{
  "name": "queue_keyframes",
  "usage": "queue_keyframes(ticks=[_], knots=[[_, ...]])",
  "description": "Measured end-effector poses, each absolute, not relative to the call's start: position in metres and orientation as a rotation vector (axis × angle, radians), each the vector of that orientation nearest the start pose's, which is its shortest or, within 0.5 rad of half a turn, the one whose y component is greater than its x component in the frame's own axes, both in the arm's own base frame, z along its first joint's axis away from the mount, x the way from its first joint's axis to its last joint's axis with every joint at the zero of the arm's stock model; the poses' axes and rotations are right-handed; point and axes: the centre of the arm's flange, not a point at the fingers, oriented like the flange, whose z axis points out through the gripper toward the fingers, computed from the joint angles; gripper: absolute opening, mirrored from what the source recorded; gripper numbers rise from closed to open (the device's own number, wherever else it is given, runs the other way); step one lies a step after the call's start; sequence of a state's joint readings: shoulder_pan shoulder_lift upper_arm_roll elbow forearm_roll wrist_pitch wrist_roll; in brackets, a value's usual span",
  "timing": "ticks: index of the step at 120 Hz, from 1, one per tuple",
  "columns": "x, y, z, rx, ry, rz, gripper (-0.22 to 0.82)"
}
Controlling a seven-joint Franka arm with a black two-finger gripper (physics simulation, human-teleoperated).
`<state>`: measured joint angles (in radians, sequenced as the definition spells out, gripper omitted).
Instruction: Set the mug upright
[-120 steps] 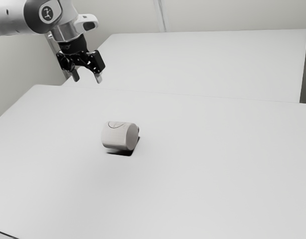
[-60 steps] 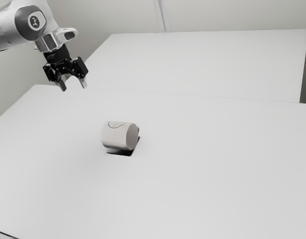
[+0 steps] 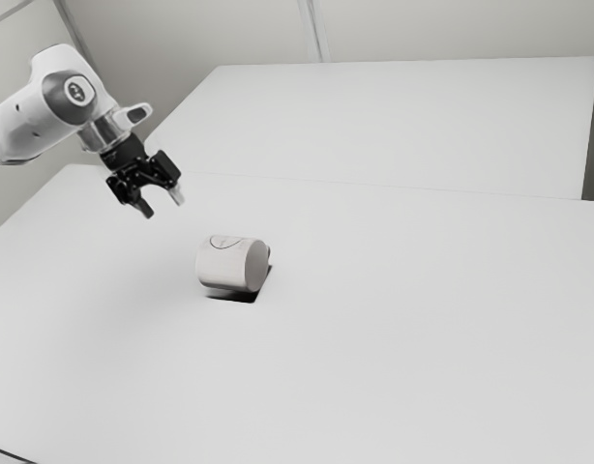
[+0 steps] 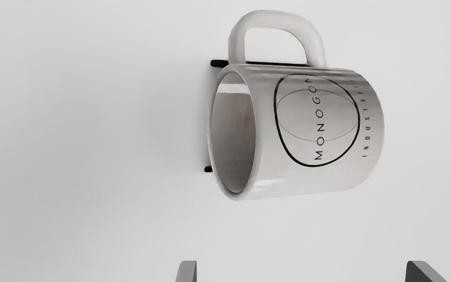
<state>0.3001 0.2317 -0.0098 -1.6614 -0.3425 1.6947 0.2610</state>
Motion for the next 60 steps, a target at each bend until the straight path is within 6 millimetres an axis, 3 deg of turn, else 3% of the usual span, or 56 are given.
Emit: queue_keyframes(ticks=[21,60], knots=[[0.588,0.148,0.416,-3.602,-0.198,0.157,0.58],[0.587,0.153,0.373,-3.738,-0.178,0.004,0.58]])
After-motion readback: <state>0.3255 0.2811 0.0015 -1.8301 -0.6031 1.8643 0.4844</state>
